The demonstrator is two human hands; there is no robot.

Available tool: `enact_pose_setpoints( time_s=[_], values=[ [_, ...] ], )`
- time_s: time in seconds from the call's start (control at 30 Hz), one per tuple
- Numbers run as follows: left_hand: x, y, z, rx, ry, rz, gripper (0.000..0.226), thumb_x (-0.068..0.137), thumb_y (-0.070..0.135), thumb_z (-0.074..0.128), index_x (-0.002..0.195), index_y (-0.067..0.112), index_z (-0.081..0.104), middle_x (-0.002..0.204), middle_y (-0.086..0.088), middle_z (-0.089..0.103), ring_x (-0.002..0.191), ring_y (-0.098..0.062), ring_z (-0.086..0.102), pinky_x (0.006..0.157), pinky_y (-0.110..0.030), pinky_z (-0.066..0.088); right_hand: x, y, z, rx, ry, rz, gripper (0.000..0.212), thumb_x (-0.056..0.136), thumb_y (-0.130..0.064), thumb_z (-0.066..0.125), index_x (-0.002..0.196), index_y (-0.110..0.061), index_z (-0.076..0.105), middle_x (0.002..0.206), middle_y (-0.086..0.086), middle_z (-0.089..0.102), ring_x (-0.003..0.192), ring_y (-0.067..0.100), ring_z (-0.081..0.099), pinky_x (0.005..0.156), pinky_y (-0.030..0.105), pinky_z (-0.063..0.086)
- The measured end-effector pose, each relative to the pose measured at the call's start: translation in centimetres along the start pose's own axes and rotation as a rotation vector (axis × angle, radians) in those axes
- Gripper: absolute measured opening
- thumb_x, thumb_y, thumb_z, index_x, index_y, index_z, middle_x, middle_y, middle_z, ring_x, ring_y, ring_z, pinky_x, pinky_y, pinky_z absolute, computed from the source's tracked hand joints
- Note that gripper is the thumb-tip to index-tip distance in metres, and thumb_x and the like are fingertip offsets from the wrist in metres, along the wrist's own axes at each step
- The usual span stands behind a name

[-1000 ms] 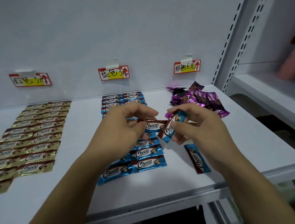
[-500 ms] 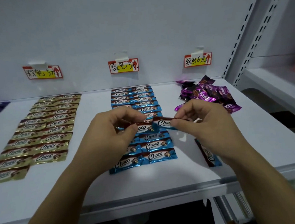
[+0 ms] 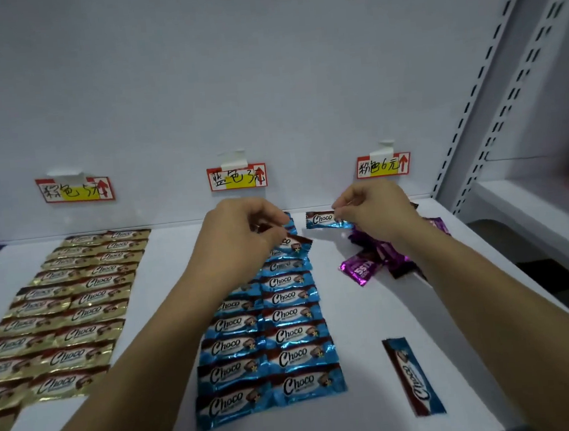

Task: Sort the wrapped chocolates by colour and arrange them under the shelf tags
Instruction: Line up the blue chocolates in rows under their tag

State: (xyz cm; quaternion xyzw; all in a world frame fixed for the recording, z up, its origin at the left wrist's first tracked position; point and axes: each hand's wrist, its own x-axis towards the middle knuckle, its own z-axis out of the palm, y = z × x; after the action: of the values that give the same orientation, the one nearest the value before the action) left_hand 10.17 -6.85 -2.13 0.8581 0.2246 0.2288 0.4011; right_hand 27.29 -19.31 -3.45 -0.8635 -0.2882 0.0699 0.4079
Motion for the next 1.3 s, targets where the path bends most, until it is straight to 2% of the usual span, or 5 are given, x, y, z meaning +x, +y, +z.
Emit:
enact_pose_setpoints(
  time_s=[0.27, 0.63, 0.87, 1.07, 1.3],
  values=[
    [2.6, -1.2, 1.5, 0.082, 0.011, -0.023, 0.018, 0.088, 0.019, 0.067, 0.083, 0.036, 0.067, 0.079, 0.025, 0.059, 0.079, 0.005, 0.055, 0.073, -0.017, 0.046, 6.9, 0.4, 2.2, -0.344, 0.017, -0.067, 0.015, 0.086, -0.018, 0.067, 0.074, -0.026, 0.064, 0.084, -0.009, 0.067, 0.085, 0.015, 0.062, 0.073, 0.033, 0.051],
    [2.8, -3.2, 1.8, 0.269, 0.093, 0.152, 0.01, 0.087, 0.023, 0.067, 0.094, 0.03, 0.072, 0.084, 0.025, 0.056, 0.074, 0.008, 0.05, 0.07, -0.001, 0.031, 4.9, 0.5, 3.5, -0.863, -0.152, -0.476, 0.033, 0.097, -0.028, 0.043, 0.122, -0.026, 0.064, 0.117, 0.002, 0.061, 0.104, 0.022, 0.05, 0.084, 0.036, 0.039],
    [2.7, -2.9, 2.4, 0.051, 0.093, 0.068, 0.008, 0.082, 0.025, 0.073, 0.085, 0.032, 0.071, 0.075, 0.028, 0.057, 0.078, 0.003, 0.06, 0.062, -0.01, 0.049, 4.5, 1.1, 3.9, -0.865, -0.272, -0.444, 0.033, 0.096, -0.04, 0.036, 0.121, -0.034, 0.057, 0.126, -0.003, 0.057, 0.105, 0.02, 0.048, 0.082, 0.036, 0.034],
    [3.0, -2.9, 2.4, -0.144, 0.146, 0.012, 0.017, 0.081, 0.021, 0.074, 0.077, 0.035, 0.065, 0.072, 0.017, 0.063, 0.072, 0.005, 0.06, 0.058, -0.01, 0.049, 1.3, -2.1, 0.0, -0.172, -0.303, -0.293, 0.032, 0.097, -0.041, 0.047, 0.123, -0.029, 0.061, 0.098, -0.02, 0.065, 0.09, 0.003, 0.062, 0.075, 0.024, 0.048],
    [3.1, -3.2, 2.1, -0.084, 0.163, 0.044, 0.009, 0.085, 0.028, 0.069, 0.091, 0.035, 0.067, 0.079, 0.02, 0.063, 0.077, -0.002, 0.061, 0.066, -0.018, 0.053, 1.7, -1.9, 1.6, 0.12, -0.238, -0.217, 0.011, 0.087, -0.021, 0.069, 0.098, -0.022, 0.069, 0.073, 0.004, 0.067, 0.063, 0.01, 0.061, 0.059, 0.03, 0.053]
  ],
)
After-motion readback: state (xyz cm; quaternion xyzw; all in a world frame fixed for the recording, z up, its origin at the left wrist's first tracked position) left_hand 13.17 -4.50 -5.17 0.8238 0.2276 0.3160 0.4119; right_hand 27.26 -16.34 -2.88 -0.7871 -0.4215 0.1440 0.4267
